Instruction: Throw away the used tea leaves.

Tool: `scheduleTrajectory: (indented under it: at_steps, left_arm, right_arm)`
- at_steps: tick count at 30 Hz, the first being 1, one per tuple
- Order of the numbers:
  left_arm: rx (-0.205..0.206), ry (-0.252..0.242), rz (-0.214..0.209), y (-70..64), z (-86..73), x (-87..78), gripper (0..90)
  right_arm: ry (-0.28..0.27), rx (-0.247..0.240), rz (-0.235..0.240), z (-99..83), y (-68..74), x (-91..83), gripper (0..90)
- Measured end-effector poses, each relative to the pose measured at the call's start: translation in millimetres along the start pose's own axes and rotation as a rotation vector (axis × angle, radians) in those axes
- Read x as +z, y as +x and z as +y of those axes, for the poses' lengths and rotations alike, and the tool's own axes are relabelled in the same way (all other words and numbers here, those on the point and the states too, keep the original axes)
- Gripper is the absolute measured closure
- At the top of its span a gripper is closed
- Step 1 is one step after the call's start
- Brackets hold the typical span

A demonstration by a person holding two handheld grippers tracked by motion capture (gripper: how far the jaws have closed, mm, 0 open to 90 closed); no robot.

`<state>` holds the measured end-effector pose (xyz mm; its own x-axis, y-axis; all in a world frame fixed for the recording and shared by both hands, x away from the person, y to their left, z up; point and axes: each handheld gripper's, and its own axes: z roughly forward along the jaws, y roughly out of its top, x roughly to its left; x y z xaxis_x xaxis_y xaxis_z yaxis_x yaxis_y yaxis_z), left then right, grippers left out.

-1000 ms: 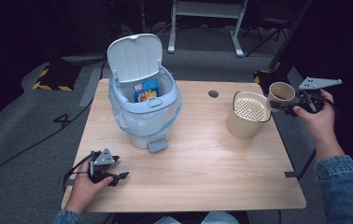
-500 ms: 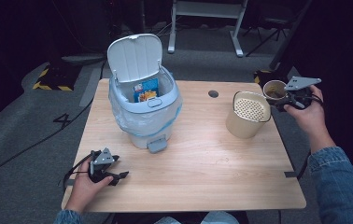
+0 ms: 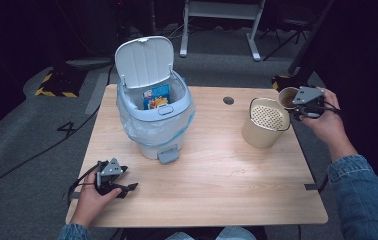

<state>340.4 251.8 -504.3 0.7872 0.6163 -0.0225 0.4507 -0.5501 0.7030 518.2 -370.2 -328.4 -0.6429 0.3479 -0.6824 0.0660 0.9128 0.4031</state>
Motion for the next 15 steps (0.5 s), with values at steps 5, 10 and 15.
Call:
scheduleTrajectory:
  at_steps: [5,10,15]
  left_arm:
    - [0.000,0.000,0.001,-0.2,0.0,0.0,23.7]
    - [0.000,0.000,0.001,-0.2,0.0,0.0,23.7]
    - [0.001,0.001,0.002,-0.1,0.0,0.0,23.7]
  right_arm:
    - [0.055,-0.092,-0.019,5.5,4.1,3.7,32.7]
    - [0.114,-0.220,-0.069,12.7,8.4,4.8,32.8]
    - [0.218,-0.432,-0.175,23.5,19.9,6.4,33.2]
